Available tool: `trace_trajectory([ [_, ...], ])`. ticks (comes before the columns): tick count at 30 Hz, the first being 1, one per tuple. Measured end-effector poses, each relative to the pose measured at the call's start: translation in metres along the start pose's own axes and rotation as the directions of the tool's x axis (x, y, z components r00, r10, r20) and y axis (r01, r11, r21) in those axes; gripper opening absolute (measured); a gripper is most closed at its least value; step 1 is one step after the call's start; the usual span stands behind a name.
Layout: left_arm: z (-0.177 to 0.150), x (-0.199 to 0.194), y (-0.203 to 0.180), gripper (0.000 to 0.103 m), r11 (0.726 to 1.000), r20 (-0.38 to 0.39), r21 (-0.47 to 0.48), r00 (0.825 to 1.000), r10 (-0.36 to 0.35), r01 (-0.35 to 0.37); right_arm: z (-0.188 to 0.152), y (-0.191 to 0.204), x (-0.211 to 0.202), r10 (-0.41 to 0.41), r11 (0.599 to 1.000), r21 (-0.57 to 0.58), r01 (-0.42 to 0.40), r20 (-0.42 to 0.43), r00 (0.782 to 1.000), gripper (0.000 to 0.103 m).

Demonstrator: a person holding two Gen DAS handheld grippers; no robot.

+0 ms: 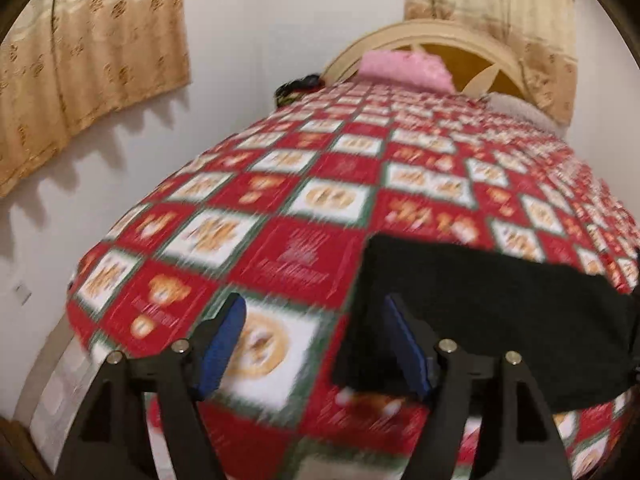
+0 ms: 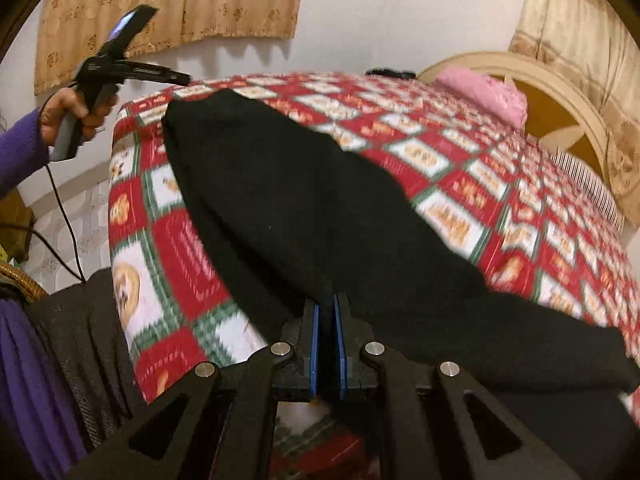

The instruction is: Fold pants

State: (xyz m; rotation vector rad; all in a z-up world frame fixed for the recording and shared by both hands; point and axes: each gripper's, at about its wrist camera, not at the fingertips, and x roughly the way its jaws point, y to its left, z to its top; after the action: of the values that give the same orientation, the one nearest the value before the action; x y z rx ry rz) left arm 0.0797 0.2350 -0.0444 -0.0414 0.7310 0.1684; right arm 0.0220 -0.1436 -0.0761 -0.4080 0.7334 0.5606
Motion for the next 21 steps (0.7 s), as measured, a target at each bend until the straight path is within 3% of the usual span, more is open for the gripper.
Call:
trace_trajectory([
  [3, -0.012, -0.003, 0.014, 0.081, 0.997, -0.038, -0.005, 0.997, 0.074, -0.074, -0.001, -0.004, -0.003, 0.040, 0.998, 0.053, -0.039, -0.015, 0.999, 0.021],
  [5, -0.016, -0.011, 0.021, 0.081, 0.997, -0.069, -0.041, 0.996, 0.055, -0.058, 0.002, -0.003, -0.013, 0.081, 0.994, 0.074, -0.079, -0.025, 0.996, 0.029],
  [9, -0.024, -0.024, 0.012, 0.081, 0.988, -0.119, -0.126, 0.987, -0.104, 0.089, 0.022, 0.005, -0.042, 0.159, 0.983, 0.077, -0.166, 0.090, 0.983, 0.029],
  [12, -0.029, -0.024, -0.016, 0.081, 0.954, -0.156, -0.184, 0.951, -0.267, 0.237, 0.047, 0.014, -0.038, 0.142, 0.988, 0.038, -0.149, 0.138, 0.980, 0.029],
  [15, -0.026, -0.020, -0.035, 0.081, 0.911, -0.141, -0.239, 0.916, -0.375, 0.336, 0.065, 0.020, -0.011, 0.141, 0.987, 0.052, -0.151, 0.154, 0.978, 0.029],
  [16, -0.023, -0.016, -0.040, 0.081, 0.898, -0.130, -0.254, 0.907, -0.401, 0.360, 0.070, 0.021, 0.005, 0.157, 0.982, 0.085, -0.170, 0.146, 0.977, 0.029],
  [18, -0.016, -0.005, -0.043, 0.081, 0.889, -0.111, -0.290, 0.910, -0.399, 0.354, 0.071, 0.022, 0.025, 0.165, 0.974, 0.136, -0.184, 0.138, 0.977, 0.029],
  [21, -0.010, 0.016, -0.038, 0.080, 0.843, -0.086, -0.396, 0.899, -0.429, 0.364, 0.064, 0.023, 0.047, 0.182, 0.957, 0.209, -0.201, 0.105, 0.978, 0.029],
])
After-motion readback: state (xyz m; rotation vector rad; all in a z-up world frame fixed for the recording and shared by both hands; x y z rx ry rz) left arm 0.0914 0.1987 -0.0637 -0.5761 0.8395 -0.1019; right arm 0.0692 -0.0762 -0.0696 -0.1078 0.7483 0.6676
